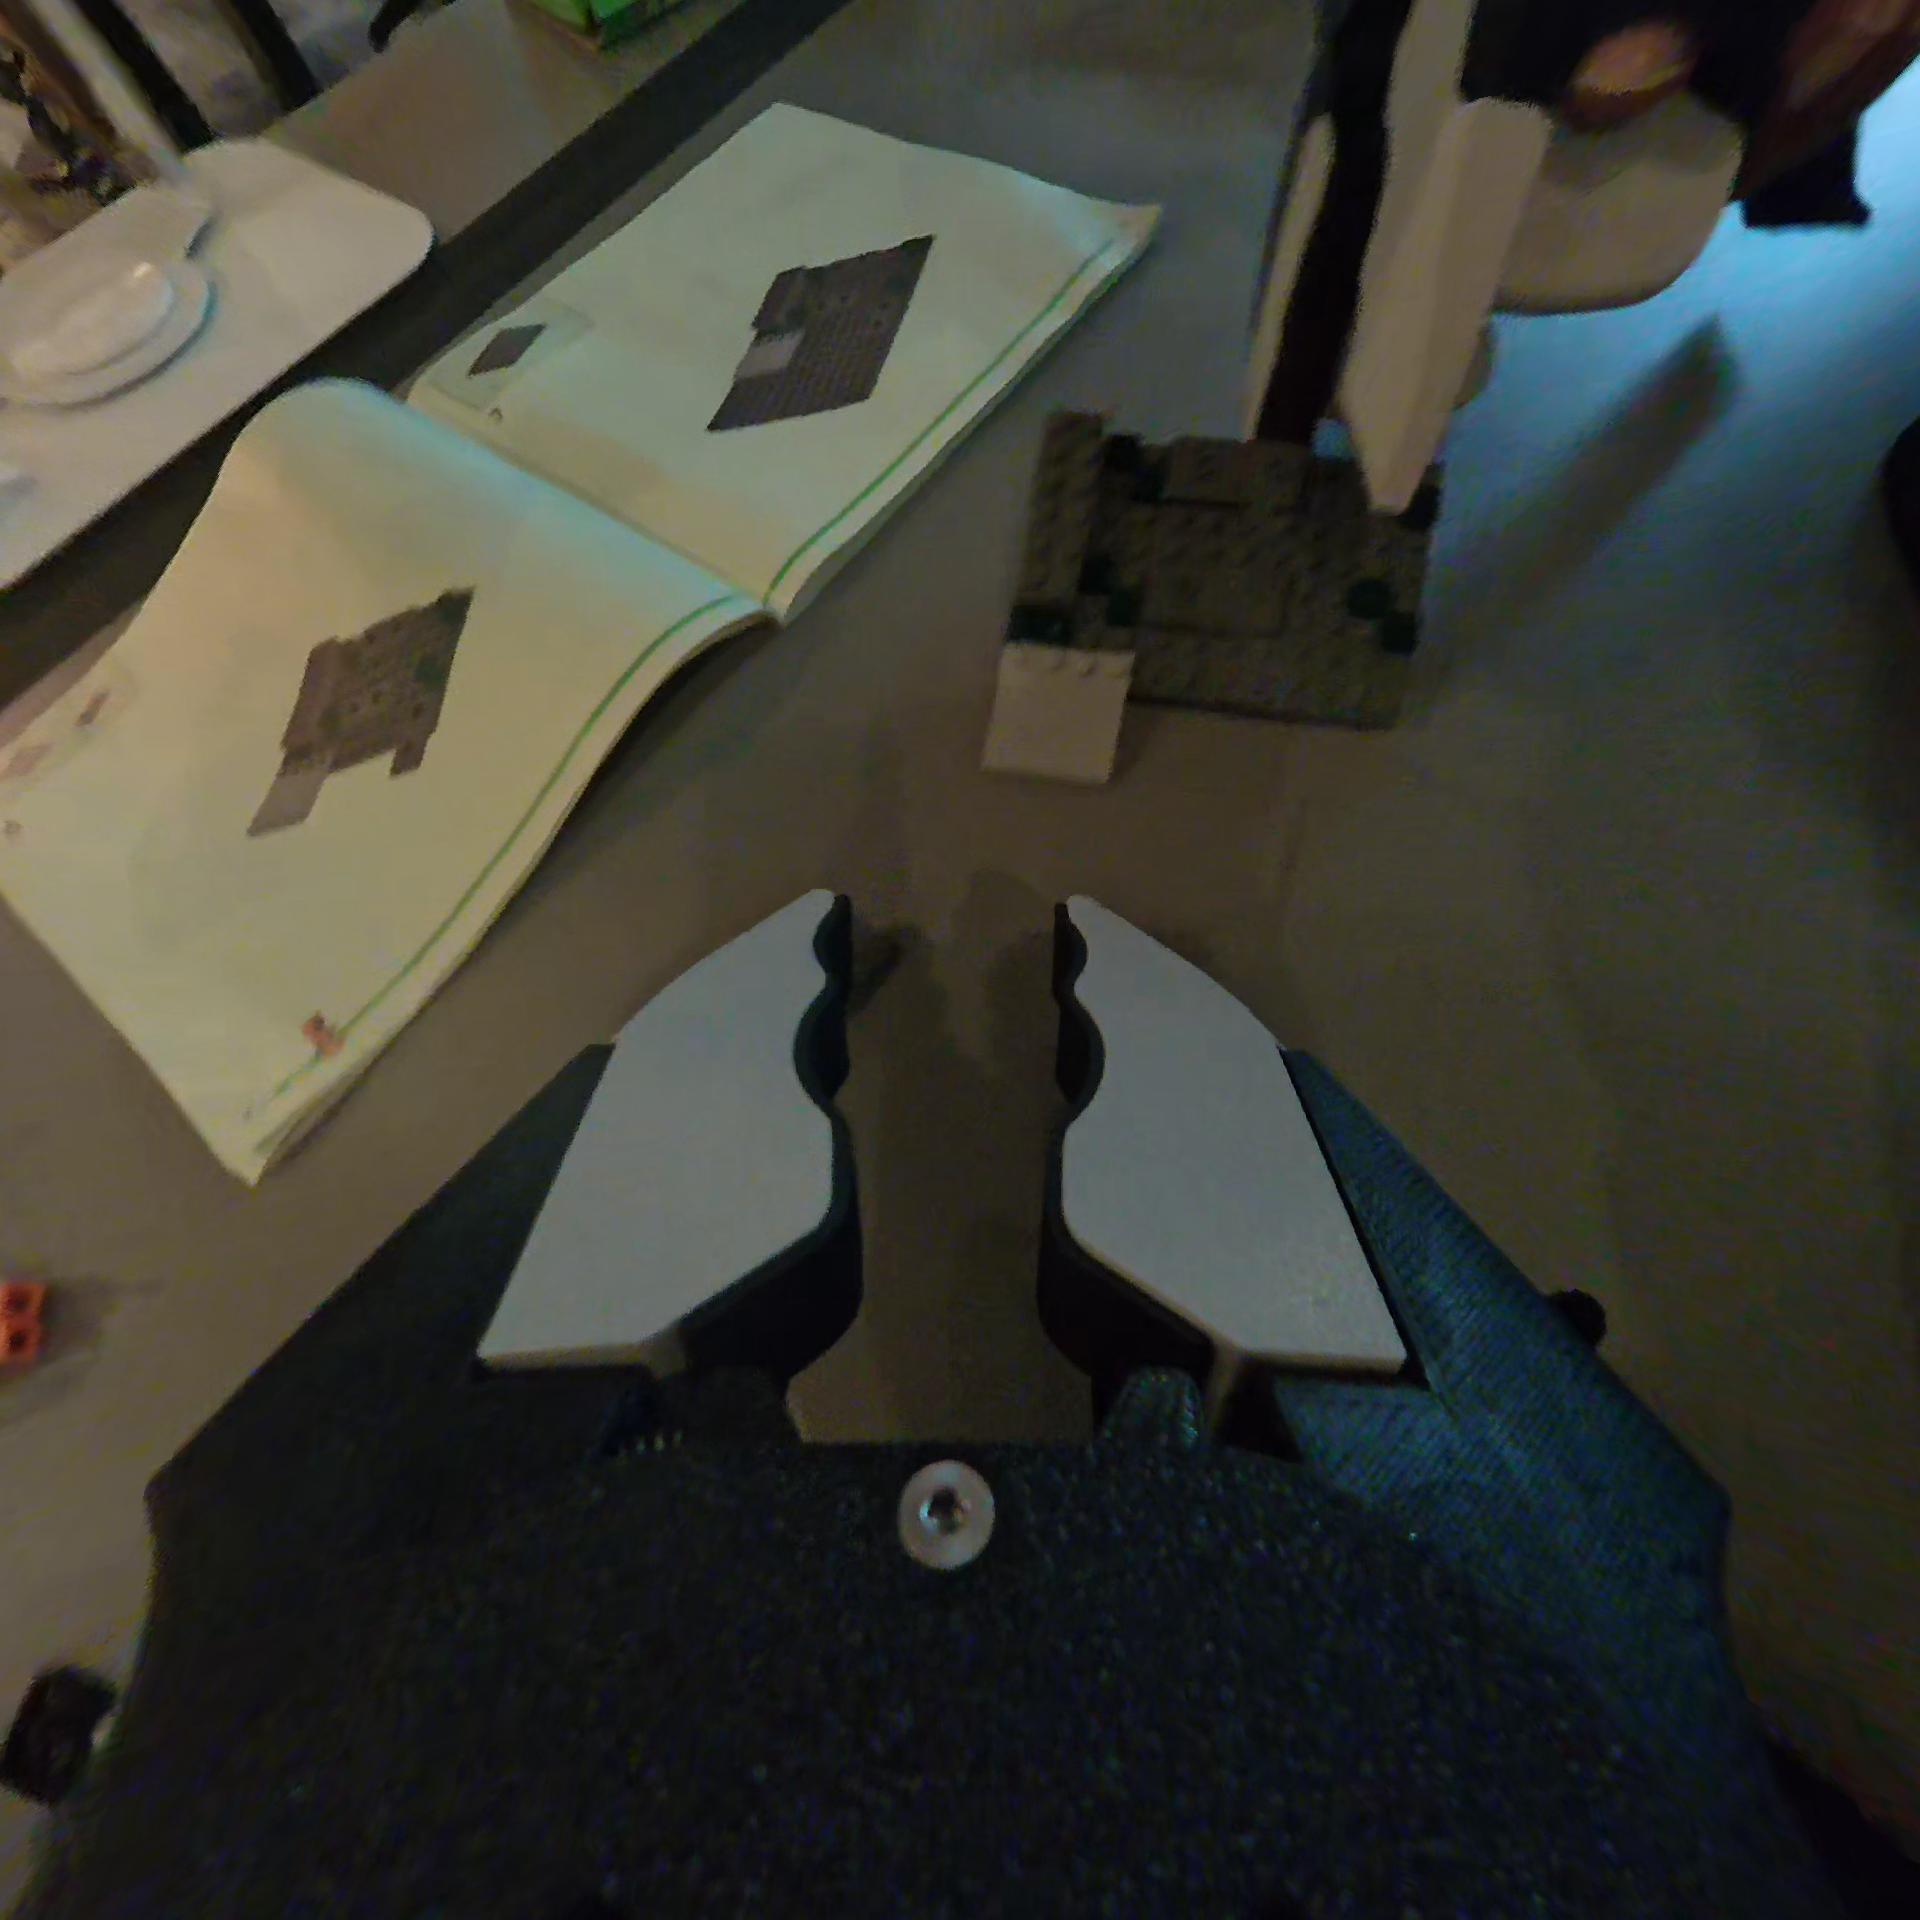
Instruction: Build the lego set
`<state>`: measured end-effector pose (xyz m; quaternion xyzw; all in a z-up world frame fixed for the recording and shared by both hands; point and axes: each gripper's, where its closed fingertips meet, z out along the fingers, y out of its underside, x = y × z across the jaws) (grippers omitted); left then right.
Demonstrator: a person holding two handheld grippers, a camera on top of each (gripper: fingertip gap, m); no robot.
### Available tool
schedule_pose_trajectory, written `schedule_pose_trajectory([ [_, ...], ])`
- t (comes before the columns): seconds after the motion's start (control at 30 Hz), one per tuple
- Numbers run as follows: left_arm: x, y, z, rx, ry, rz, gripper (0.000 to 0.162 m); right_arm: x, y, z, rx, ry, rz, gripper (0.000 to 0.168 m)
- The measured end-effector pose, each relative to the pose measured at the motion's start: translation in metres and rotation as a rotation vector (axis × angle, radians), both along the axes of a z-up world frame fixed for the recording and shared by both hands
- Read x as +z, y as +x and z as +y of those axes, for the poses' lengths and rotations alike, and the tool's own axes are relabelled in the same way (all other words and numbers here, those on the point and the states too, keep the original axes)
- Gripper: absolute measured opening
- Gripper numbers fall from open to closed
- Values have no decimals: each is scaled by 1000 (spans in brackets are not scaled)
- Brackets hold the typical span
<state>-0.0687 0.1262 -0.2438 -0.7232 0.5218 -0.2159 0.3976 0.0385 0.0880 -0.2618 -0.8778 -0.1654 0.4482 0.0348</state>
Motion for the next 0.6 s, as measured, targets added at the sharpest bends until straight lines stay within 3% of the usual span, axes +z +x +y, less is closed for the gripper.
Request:
schedule_pose_trajectory([
  [0.27,5,61,14,-172,-45,13,38,3,-16,5,51,133,-2,55],
  [0.37,-8,79,27,-217,-66,82,35,5,-19,3,61,145,8,54],
  [0.47,-21,89,20,-288,-198,109,24,2,-18,1,81,171,-15,55],
  [0.57,-20,90,22,-301,-200,122,23,4,-17,1,94,199,-6,54],
  [0.6,-16,89,23,-304,-177,116,16,8,-17,0,99,220,1,54],
])
